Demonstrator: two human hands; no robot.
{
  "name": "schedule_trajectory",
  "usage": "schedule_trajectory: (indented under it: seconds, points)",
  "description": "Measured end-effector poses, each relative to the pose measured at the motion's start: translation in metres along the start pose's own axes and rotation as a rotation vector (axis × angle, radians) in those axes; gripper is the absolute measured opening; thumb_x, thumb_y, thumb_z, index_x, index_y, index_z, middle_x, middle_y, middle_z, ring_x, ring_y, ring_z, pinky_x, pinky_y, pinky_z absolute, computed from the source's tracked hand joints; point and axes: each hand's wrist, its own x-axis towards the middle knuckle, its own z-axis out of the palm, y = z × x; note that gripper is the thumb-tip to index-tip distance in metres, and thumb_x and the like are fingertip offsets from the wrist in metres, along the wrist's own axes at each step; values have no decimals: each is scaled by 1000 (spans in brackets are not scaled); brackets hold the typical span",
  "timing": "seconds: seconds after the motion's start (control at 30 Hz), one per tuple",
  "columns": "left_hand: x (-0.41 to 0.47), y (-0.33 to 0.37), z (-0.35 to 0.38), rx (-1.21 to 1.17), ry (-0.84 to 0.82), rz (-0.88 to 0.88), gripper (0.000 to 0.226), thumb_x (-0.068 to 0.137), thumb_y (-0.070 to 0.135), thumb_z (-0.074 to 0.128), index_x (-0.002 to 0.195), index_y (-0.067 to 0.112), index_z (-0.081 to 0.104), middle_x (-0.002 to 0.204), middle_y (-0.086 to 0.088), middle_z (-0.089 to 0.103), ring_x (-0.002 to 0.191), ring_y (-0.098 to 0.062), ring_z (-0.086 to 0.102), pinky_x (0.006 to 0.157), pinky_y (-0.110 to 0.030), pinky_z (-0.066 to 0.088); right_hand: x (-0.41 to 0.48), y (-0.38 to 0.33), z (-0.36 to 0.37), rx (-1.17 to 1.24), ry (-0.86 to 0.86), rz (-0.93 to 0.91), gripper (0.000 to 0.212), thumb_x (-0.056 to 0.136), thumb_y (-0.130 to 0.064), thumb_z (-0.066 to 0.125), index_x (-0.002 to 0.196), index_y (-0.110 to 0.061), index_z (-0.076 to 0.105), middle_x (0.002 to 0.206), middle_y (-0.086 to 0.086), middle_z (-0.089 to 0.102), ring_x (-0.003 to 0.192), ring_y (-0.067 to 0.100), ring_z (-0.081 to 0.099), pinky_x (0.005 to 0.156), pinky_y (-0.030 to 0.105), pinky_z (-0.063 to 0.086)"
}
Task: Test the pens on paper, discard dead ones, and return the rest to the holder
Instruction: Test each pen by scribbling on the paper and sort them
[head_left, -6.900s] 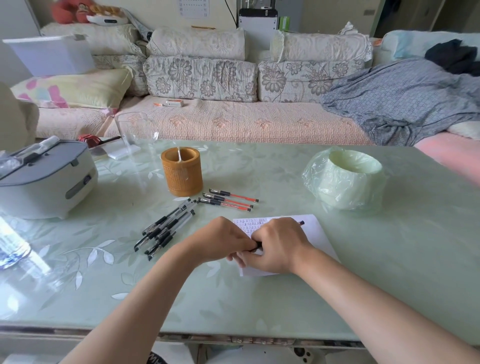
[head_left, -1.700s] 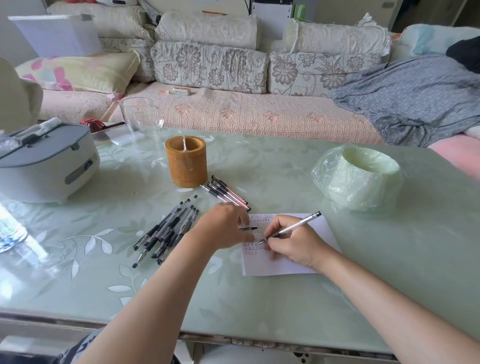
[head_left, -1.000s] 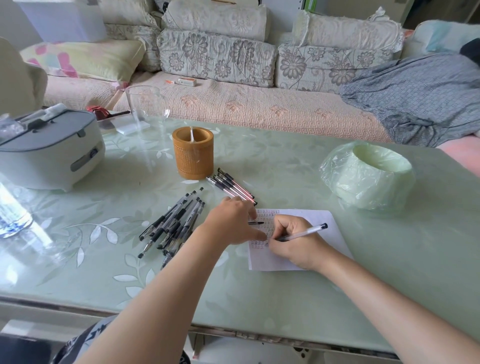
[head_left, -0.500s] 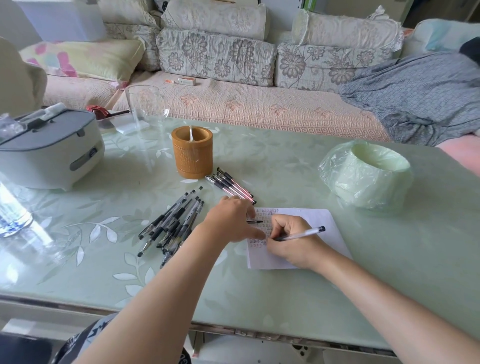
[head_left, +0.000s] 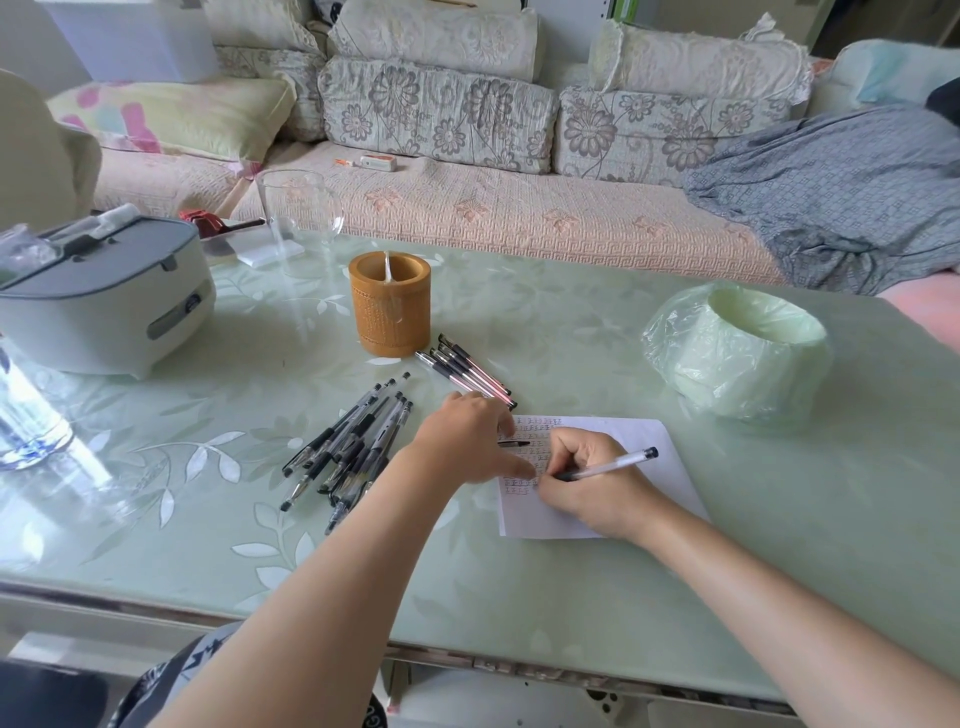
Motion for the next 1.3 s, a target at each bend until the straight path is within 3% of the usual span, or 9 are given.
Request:
schedule_trajectory:
  seconds: [1.03,1.17,1.3]
  points:
    - [-2,0,2,-13,13,-2,59,62,61,79,107,27,61,106,4,56,107,-18,43,91,-38,47,-5,-8,0,48,-46,72,18,61,-9,58,62,-7,40,56,3,36,52,16,30,46,26,23]
    - [-4,-2,0,-6,10,22,48,71,57,75,107,28,61,105,3,55,107,-17,43,90,-37,47,-4,-10,-3,180,36,63,23,71,1,63,62,-11,46,53,-7,43,50,9,35,48,22,27]
    - [-6,-4,-7,-1,1,78,32,81,43,71,108,27,64,106,2,56,104,-17,46,90,-32,45,-4,-12,-6,308,118,149,24,83,2,68,73,-19,65,59,-2,56,49,14,43,43,22,31]
